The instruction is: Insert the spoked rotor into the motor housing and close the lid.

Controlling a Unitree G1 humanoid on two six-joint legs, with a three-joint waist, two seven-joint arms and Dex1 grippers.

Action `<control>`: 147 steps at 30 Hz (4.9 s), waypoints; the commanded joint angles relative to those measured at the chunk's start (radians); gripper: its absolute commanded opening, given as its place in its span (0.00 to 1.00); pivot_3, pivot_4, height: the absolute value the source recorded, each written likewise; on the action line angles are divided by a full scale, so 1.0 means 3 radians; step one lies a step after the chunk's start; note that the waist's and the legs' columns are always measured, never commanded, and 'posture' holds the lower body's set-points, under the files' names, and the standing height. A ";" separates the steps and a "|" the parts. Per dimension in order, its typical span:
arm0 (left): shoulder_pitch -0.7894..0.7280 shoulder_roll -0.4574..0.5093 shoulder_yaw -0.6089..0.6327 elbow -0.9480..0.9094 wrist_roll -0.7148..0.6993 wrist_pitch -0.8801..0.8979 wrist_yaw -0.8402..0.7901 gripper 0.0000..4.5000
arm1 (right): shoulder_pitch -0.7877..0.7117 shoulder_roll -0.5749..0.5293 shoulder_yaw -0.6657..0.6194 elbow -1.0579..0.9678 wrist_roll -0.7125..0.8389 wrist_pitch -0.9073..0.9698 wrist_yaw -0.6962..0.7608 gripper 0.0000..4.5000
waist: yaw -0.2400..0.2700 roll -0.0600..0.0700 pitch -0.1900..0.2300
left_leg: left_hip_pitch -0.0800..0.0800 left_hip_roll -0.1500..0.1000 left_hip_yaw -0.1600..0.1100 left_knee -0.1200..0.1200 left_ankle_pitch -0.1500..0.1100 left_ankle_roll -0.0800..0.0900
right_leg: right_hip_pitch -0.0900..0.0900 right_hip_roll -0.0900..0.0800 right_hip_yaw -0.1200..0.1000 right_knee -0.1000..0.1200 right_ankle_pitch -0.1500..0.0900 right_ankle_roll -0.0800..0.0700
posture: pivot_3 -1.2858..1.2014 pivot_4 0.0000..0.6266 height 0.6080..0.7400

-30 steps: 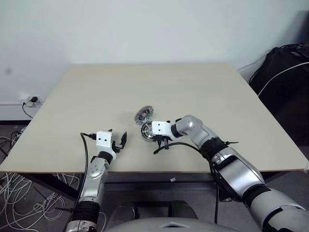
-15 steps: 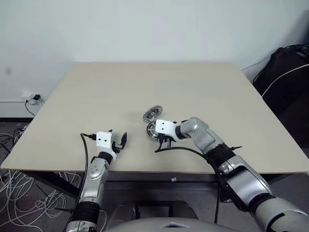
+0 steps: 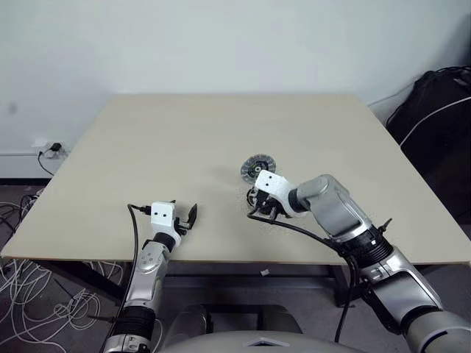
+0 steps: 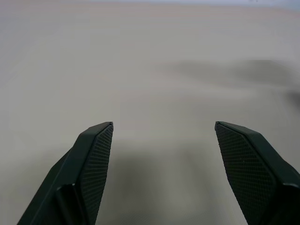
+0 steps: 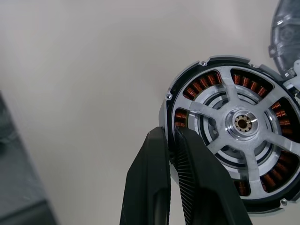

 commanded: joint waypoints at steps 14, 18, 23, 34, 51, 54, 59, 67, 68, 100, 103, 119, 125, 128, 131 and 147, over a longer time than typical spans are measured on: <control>-0.0023 -0.0001 0.0006 -0.0040 -0.0029 0.0006 -0.0012 0.82 | -0.0289 0.0577 -0.0235 0.0019 0.0585 0.0832 -0.0895 0.00 | -0.0021 0.0000 0.0000 | 0.0000 0.0000 0.0000 0.0000 0.0000 0.0000 | -0.0007 0.0000 0.0000 0.0002 0.0001 0.0000 | 0.52 0.00 1.00; -0.0013 0.0000 0.0004 -0.0050 -0.0029 0.0015 -0.0014 0.82 | -0.0371 0.0773 -0.0331 0.0209 0.0678 0.0879 -0.1128 0.00 | -0.0017 0.0000 0.0000 | 0.0000 -0.0001 -0.0001 0.0000 0.0000 0.0000 | -0.0010 0.0000 -0.0001 0.0002 0.0002 0.0000 | 0.52 0.00 1.00; -0.0003 0.0005 0.0006 -0.0063 -0.0029 0.0028 -0.0020 0.82 | -0.0369 0.0788 -0.0273 0.0288 0.0792 0.0830 -0.1259 0.00 | -0.0009 0.0000 0.0000 | 0.0000 -0.0002 -0.0002 0.0000 0.0000 0.0000 | -0.0010 0.0000 -0.0002 0.0001 0.0002 -0.0001 | 0.52 0.00 1.00; -0.0028 0.0025 0.0015 -0.0024 -0.0037 0.0041 -0.0059 0.82 | -0.0360 0.0819 -0.0390 0.0152 0.1138 0.0912 -0.1335 0.62 | -0.0047 0.0001 -0.0001 | 0.0001 -0.0001 -0.0002 0.0000 0.0000 0.0000 | -0.0010 0.0000 -0.0001 0.0002 0.0002 0.0000 | 0.52 0.00 1.00; -0.0072 0.0013 0.0026 0.0061 -0.0039 0.0017 -0.0079 0.82 | -0.0333 -0.0455 0.0662 0.0350 0.0498 -0.2283 -0.0005 0.68 | -0.0061 0.0000 -0.0001 | 0.0006 0.0001 -0.0003 0.0003 -0.0001 0.0001 | 0.0003 -0.0002 -0.0011 -0.0003 0.0001 0.0004 | 0.52 0.00 1.00; -0.0072 0.0009 0.0029 0.0062 -0.0043 0.0016 -0.0075 0.82 | -0.0396 -0.0482 0.0732 0.0629 0.0272 -0.2675 0.0086 0.68 | -0.0057 -0.0001 0.0000 | 0.0006 0.0001 -0.0003 0.0004 -0.0001 0.0001 | 0.0004 -0.0002 -0.0010 -0.0003 0.0001 0.0004 | 0.52 0.00 1.00; -0.0067 0.0006 0.0034 0.0057 -0.0045 0.0017 -0.0069 0.82 | -0.0439 -0.0474 0.0781 0.1041 -0.0085 -0.3409 0.0117 0.68 | -0.0040 -0.0001 0.0000 | 0.0006 0.0000 -0.0003 0.0003 0.0000 0.0001 | 0.0005 -0.0002 -0.0010 -0.0003 0.0001 0.0003 | 0.52 0.00 1.00; -0.0064 0.0001 0.0048 0.0058 -0.0057 0.0027 -0.0057 0.82 | -0.0574 -0.0470 0.0772 0.1558 -0.0413 -0.4257 0.0239 0.68 | -0.0026 -0.0001 0.0000 | 0.0007 0.0000 -0.0003 0.0004 0.0000 0.0001 | 0.0009 -0.0002 -0.0010 -0.0002 0.0002 0.0003 | 0.52 0.00 1.00; -0.0064 0.0000 0.0050 0.0059 -0.0058 0.0027 -0.0056 0.82 | -0.0583 -0.0479 0.0767 0.1595 -0.0436 -0.4333 0.0269 0.68 | -0.0026 -0.0001 0.0000 | 0.0007 0.0000 -0.0003 0.0004 0.0000 0.0001 | 0.0009 -0.0002 -0.0010 -0.0002 0.0002 0.0003 | 0.52 0.00 1.00; -0.0032 -0.0012 0.0028 0.0033 -0.0085 0.0020 -0.0013 0.82 | -0.0586 -0.0355 0.0607 0.2036 -0.0676 -0.4564 0.0551 0.48 | -0.0005 -0.0001 0.0000 | 0.0011 0.0000 -0.0003 0.0006 0.0000 0.0001 | 0.0022 -0.0002 -0.0008 0.0000 0.0002 0.0000 | 0.52 0.00 1.00; -0.0030 -0.0010 0.0032 0.0033 -0.0092 0.0019 -0.0008 0.82 | -0.0595 -0.0355 0.0600 0.2089 -0.0688 -0.4593 0.0541 0.26 | -0.0004 -0.0001 0.0000 | 0.0011 0.0000 -0.0003 0.0007 0.0000 0.0001 | 0.0022 -0.0002 -0.0008 0.0000 0.0002 0.0000 | 0.52 0.00 1.00; -0.0013 -0.0004 0.0027 0.0021 -0.0115 0.0028 -0.0010 0.82 | -0.0329 -0.0171 0.0192 0.1491 -0.0375 -0.3434 0.0580 0.03 | -0.0010 0.0000 -0.0001 | 0.0012 0.0001 -0.0002 0.0010 0.0001 0.0001 | 0.0025 -0.0001 -0.0006 0.0003 0.0002 -0.0004 | 0.52 0.00 1.00; -0.0011 -0.0016 0.0020 0.0028 -0.0124 0.0038 -0.0015 0.82 | -0.0263 -0.0121 0.0002 0.0864 -0.0407 -0.2361 0.0461 0.03 | 0.0004 0.0000 0.0000 | 0.0009 0.0000 -0.0002 0.0009 0.0001 0.0001 | 0.0018 0.0000 -0.0005 0.0003 0.0004 -0.0002 | 0.52 0.00 1.00; -0.0021 -0.0024 0.0011 0.0042 -0.0127 0.0044 -0.0025 0.82 | -0.0253 -0.0121 -0.0036 0.0556 -0.0409 -0.1819 0.0444 0.03 | 0.0013 0.0000 0.0000 | 0.0008 -0.0001 -0.0003 0.0009 0.0000 0.0002 | 0.0007 -0.0001 -0.0007 0.0001 0.0004 -0.0002 | 0.52 0.00 1.00; -0.0029 -0.0029 0.0005 0.0051 -0.0128 0.0049 -0.0033 0.82 | -0.0252 -0.0139 -0.0032 0.0297 -0.0411 -0.1288 0.0444 0.03 | 0.0010 0.0000 0.0000 | 0.0007 -0.0001 -0.0003 0.0009 0.0000 0.0002 | 0.0007 -0.0001 -0.0008 0.0001 0.0004 -0.0002 | 0.52 0.00 1.00; -0.0032 -0.0055 0.0017 0.0078 -0.0140 0.0069 -0.0073 0.82 | -0.0469 -0.0496 0.0146 -0.0474 0.0300 0.0631 0.0526 0.03 | 0.0000 0.0000 0.0000 | -0.0001 0.0000 -0.0002 0.0008 0.0000 0.0001 | 0.0000 -0.0003 -0.0008 0.0001 0.0003 -0.0002 | 0.52 0.00 1.00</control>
